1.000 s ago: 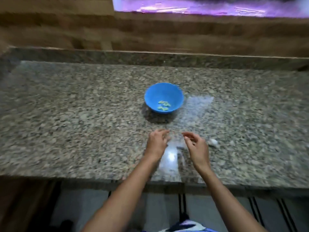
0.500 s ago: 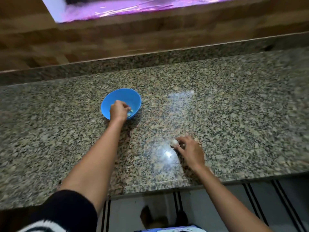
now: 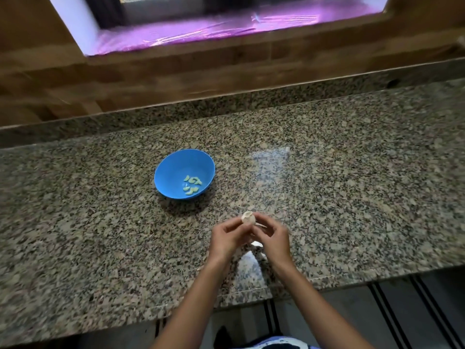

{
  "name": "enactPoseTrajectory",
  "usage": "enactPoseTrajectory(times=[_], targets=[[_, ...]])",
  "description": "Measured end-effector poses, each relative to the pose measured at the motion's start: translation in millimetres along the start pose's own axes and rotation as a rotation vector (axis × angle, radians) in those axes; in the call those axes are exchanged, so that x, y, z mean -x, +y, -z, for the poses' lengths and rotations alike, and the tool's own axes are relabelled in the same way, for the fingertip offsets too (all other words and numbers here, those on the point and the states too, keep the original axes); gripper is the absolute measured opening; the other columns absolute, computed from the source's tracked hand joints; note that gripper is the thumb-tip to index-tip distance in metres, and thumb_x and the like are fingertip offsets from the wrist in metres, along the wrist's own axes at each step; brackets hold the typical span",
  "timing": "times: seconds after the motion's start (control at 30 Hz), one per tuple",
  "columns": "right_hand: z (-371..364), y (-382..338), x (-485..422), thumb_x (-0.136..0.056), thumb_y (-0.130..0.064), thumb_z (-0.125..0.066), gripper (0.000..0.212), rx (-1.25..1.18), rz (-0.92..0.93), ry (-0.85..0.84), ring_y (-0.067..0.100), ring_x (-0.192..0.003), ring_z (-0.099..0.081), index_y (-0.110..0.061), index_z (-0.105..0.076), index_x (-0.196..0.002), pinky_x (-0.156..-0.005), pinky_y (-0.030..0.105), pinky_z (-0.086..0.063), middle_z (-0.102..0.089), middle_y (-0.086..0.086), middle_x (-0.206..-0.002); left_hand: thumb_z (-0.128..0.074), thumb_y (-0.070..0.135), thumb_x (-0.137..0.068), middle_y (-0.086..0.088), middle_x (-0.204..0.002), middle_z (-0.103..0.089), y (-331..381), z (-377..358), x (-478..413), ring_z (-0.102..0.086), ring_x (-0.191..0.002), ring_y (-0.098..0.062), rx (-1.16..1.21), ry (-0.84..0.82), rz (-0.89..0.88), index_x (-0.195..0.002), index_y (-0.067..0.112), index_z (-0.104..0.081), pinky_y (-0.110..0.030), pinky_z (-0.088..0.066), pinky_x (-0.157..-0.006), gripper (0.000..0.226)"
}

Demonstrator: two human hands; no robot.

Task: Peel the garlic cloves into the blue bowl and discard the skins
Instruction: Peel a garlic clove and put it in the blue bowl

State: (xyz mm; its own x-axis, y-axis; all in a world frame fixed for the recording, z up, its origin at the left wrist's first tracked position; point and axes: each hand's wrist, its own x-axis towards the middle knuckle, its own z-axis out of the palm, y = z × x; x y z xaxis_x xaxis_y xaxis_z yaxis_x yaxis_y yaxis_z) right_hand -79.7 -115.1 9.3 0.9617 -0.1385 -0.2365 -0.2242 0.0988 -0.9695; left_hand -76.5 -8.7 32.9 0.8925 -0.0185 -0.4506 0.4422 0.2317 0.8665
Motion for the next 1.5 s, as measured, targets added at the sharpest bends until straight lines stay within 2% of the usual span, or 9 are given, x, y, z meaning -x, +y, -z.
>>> enactPoseTrajectory(times=[0.07,0.17,0.3,0.53,0.9,1.2,1.3,1.37,1.5], targets=[[-2,0,-1,-0.090,-0.004,-0.056,0.025,-0.104,-0.148,-0.057,0.017,-0.100,-0.064,-0.024,-0.065,-0.101,-0.081,0.028,-0.056,-0.066,0.006,-0.112,-0.070,0.014,-0.082,-0.003,-0.088,-0.075,-8,8,-5,-0.070,-0.081,-0.017,-0.188,0.086,-0.133,-0.097,0.014,-0.073,-0.027,-0.058,-0.072,0.015],[-3,-3,2,-0.094,-0.025,-0.050,0.021,-0.209,-0.303,-0.164,0.024,-0.101,-0.065,-0.017,-0.066,-0.106,-0.089,0.037,-0.053,-0.068,0.010,-0.110,-0.073,0.017,-0.080,0.006,-0.093,-0.072,-17,20,-9,-0.066,-0.080,-0.003,-0.791,0.196,-0.490,-0.102,0.016,-0.072,-0.019,-0.056,-0.072,0.023],[-5,-1,5,-0.091,-0.019,-0.056,0.012,-0.238,-0.304,-0.148,0.030,-0.102,-0.064,-0.025,-0.066,-0.095,-0.095,0.043,-0.049,-0.070,0.012,-0.103,-0.076,0.013,-0.076,0.004,-0.088,-0.069,-16,22,-3,-0.063,-0.072,-0.004,-0.937,0.165,-0.719,-0.095,0.011,-0.073,-0.016,-0.054,-0.066,0.020],[-1,2,2,-0.088,-0.017,-0.055,0.025,-0.314,-0.333,-0.153,0.025,-0.097,-0.067,-0.008,-0.065,-0.110,-0.089,0.038,-0.053,-0.070,0.013,-0.104,-0.071,0.021,-0.083,0.001,-0.105,-0.071,-10,30,-11,-0.067,-0.089,-0.006,-0.822,0.013,-0.605,-0.107,0.013,-0.070,-0.021,-0.057,-0.076,0.025],[8,2,2,-0.083,-0.015,-0.061,0.029,-0.268,-0.402,-0.180,0.026,-0.083,-0.070,-0.003,-0.064,-0.109,-0.073,0.029,-0.058,-0.071,0.014,-0.096,-0.073,0.016,-0.080,0.001,-0.090,-0.074,-4,47,-22,-0.069,-0.077,-0.004,-0.712,-0.170,-0.377,-0.099,0.011,-0.074,-0.027,-0.058,-0.072,0.019],[0,2,-1,-0.082,-0.016,-0.065,0.020,-0.128,-0.389,-0.138,0.026,-0.081,-0.069,-0.008,-0.069,-0.100,-0.072,0.029,-0.058,-0.072,0.016,-0.094,-0.069,0.020,-0.083,0.003,-0.079,-0.070,-14,36,-21,-0.067,-0.072,-0.009,-0.767,-0.013,-0.447,-0.088,0.012,-0.071,-0.022,-0.057,-0.065,0.010],[1,2,-1,-0.082,-0.016,-0.066,0.019,-0.103,-0.318,-0.061,0.023,-0.075,-0.069,-0.008,-0.070,-0.099,-0.071,0.031,-0.058,-0.073,0.012,-0.086,-0.068,0.008,-0.083,-0.012,-0.081,-0.072,-12,39,-27,-0.069,-0.073,-0.023,-0.407,0.049,-0.201,-0.090,0.003,-0.071,-0.032,-0.059,-0.068,0.009],[9,3,-8,-0.081,-0.019,-0.068,0.027,0.169,-0.198,0.026,0.021,-0.073,-0.069,-0.006,-0.068,-0.105,-0.071,0.033,-0.058,-0.072,0.006,-0.085,-0.068,0.006,-0.083,-0.017,-0.083,-0.072,-11,53,-29,-0.069,-0.070,-0.025,-0.270,0.085,-0.080,-0.096,0.001,-0.070,-0.033,-0.060,-0.067,0.014],[22,9,-17,-0.079,-0.024,-0.069,0.039,0.706,-0.017,0.072,0.020,-0.086,-0.065,-0.013,-0.062,-0.116,-0.079,0.029,-0.055,-0.065,0.001,-0.105,-0.069,0.015,-0.085,-0.002,-0.089,-0.072,-15,82,-35,-0.067,-0.075,-0.012,-0.748,0.132,-0.225,-0.099,0.013,-0.073,-0.016,-0.055,-0.058,0.015]])
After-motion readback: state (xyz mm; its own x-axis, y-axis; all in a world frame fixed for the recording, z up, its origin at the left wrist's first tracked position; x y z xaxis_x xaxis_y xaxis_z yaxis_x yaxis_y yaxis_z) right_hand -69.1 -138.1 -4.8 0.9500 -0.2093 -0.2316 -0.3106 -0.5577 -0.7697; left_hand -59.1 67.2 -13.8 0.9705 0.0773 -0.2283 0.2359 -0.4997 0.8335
